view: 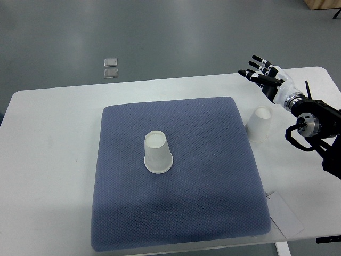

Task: Stack paper cups
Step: 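Move the right hand toward the second white paper cup near the mat edge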

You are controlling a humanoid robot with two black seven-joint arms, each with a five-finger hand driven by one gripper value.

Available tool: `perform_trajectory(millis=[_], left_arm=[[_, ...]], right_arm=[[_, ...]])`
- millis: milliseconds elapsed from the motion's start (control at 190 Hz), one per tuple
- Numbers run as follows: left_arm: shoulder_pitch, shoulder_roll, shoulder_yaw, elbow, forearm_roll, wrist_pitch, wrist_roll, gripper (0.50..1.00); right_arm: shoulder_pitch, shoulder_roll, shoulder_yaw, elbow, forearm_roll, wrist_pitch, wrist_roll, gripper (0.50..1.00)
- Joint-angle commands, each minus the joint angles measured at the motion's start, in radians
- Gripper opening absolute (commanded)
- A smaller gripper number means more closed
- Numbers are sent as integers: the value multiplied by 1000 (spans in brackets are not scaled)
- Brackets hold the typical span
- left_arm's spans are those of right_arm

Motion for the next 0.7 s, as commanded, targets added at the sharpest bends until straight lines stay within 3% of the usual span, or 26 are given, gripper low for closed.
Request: perform_trajectory(millis=[0,695], left_arm=[[-2,0,-3,7,-2,0,0,1000],[-2,0,0,8,0,0,0,1000]], right_arm=[[0,3,0,0,0,0,2,926],[40,9,0,-8,0,2,0,926]])
